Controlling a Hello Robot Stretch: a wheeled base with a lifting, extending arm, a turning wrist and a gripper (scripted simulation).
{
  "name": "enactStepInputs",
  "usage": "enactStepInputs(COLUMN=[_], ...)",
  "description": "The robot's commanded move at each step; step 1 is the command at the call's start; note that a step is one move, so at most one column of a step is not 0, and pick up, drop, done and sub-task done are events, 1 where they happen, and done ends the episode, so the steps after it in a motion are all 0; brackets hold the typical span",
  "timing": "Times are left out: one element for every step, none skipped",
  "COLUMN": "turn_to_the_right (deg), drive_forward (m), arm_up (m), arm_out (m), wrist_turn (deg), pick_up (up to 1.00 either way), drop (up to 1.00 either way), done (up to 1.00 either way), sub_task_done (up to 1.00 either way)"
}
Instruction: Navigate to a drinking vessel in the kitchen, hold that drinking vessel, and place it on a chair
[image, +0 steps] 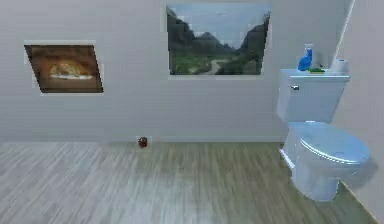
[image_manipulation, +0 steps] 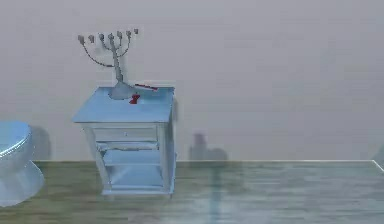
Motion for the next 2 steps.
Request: enactStepInputs(turn_to_the_right=[-45.0,-45.0], drive_forward=[0.00,0.00], arm_up=[0.00,0.00], arm_out=[0.00,0.00], wrist_turn=[0.0,0.0], pick_up=[0.00,0.00], drop=[0.00,0.00], done=[0.00,0.00], sub_task_done=[0.00,0.00])
